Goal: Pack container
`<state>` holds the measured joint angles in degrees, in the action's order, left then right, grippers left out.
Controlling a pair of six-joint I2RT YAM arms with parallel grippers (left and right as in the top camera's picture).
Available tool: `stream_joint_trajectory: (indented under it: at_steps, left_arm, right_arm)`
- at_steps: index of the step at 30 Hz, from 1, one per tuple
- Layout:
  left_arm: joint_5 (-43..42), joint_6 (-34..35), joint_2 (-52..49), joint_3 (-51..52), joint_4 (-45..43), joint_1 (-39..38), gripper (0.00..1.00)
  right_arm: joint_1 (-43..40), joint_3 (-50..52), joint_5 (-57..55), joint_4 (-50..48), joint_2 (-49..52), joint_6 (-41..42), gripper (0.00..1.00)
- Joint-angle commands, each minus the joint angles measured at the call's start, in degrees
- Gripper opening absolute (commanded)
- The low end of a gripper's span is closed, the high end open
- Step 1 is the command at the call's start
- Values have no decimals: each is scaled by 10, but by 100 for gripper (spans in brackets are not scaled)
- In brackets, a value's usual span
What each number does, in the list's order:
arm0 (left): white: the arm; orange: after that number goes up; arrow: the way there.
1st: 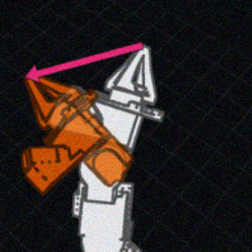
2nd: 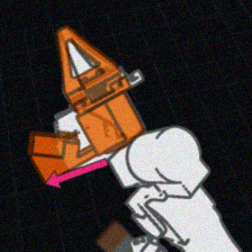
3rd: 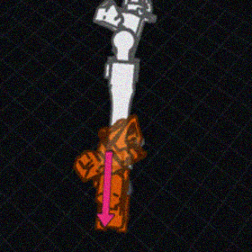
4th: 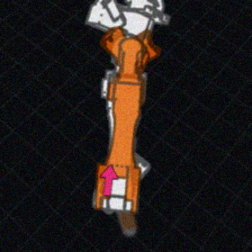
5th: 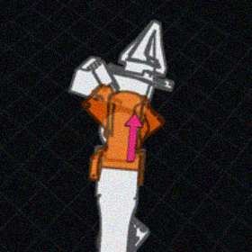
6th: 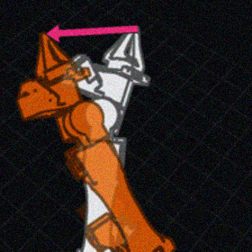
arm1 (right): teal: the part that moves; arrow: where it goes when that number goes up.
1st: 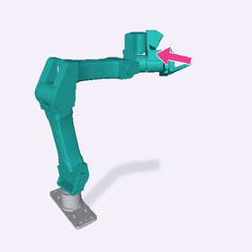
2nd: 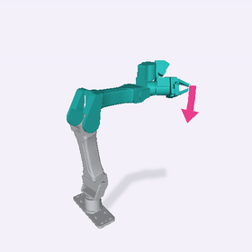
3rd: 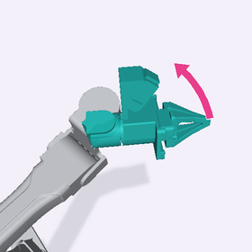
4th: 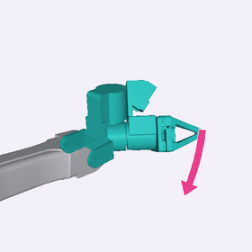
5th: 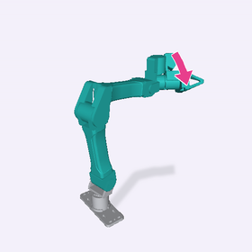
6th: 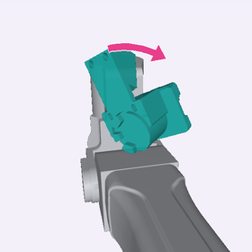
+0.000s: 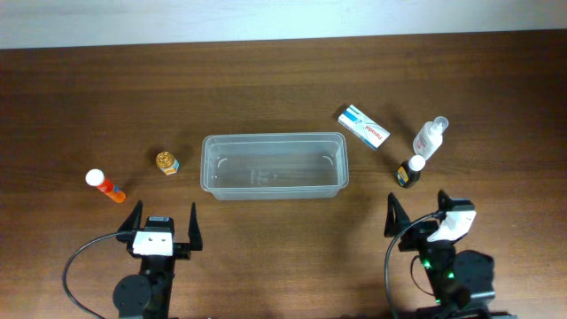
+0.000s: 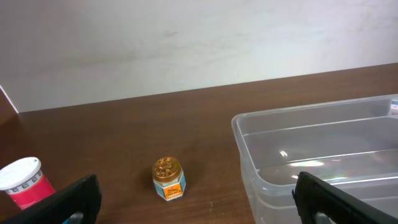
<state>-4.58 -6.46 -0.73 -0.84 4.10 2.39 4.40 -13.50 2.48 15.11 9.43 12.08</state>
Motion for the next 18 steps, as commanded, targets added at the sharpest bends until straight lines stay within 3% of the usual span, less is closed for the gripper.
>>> stream_joint_trajectory:
  at_steps: [1, 6, 14, 18]
  left_arm:
    - [-6, -5, 4, 3, 0, 4, 100]
    - [-6, -5, 4, 3, 0, 4, 99]
    - [-6, -5, 4, 3, 0, 4, 99]
    - [-6, -5, 4, 3, 0, 4, 99]
  right_arm:
    - [5, -104, 5, 23, 77, -37, 98]
    - [5, -292, 5, 130, 252, -48, 98]
    - [5, -650, 8, 408, 580, -62, 98]
    - [5, -788, 51, 509, 721, -133, 98]
